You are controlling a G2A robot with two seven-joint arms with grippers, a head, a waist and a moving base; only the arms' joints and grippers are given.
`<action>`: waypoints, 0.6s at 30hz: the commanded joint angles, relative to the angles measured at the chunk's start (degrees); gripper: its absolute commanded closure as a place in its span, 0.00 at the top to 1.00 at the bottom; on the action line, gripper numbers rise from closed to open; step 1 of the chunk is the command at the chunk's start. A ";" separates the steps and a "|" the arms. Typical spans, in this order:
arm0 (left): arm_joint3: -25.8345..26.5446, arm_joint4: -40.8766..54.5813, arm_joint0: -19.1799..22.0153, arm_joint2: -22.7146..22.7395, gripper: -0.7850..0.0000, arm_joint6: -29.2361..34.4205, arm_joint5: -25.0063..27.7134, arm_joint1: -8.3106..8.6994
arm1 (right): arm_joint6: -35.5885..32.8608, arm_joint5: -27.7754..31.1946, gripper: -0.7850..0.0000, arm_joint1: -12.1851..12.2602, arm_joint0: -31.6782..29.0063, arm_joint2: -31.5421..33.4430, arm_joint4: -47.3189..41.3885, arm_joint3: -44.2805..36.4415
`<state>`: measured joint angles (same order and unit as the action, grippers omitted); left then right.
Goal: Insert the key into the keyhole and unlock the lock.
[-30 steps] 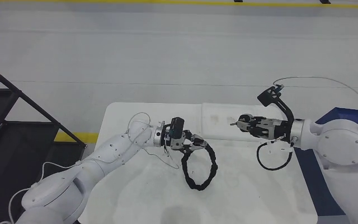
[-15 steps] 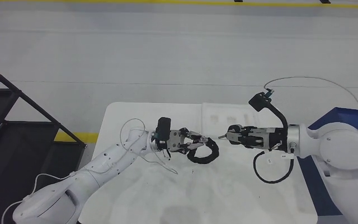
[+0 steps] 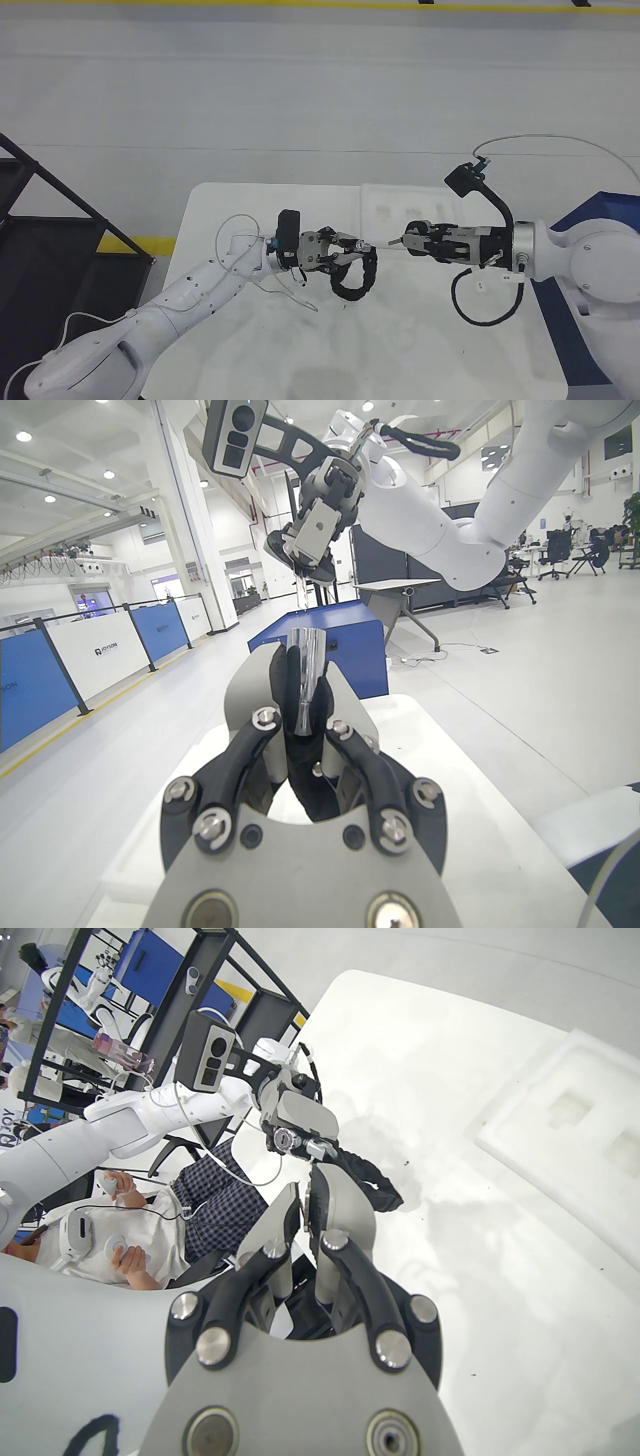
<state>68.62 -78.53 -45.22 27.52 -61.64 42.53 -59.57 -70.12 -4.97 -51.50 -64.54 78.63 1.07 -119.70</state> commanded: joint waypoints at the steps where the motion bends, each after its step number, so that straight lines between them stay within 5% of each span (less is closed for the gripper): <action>1: 0.71 4.37 -1.88 0.89 0.00 -0.22 -1.26 -0.18 | 1.14 -0.33 0.00 -0.06 -0.55 -0.24 -1.04 -0.92; 9: 2.02 3.60 -3.50 1.78 0.00 3.51 -8.34 -1.80 | 2.00 -9.48 0.00 -0.01 0.71 -2.18 0.71 -6.10; 18: 1.43 -2.98 -4.35 1.24 0.00 -0.13 -16.84 -4.04 | 3.79 -16.71 0.00 0.05 1.79 -5.16 5.38 -8.00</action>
<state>70.28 -81.14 -49.45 28.68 -61.31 26.42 -63.41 -66.43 -21.11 -51.47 -62.84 73.67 5.97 -127.65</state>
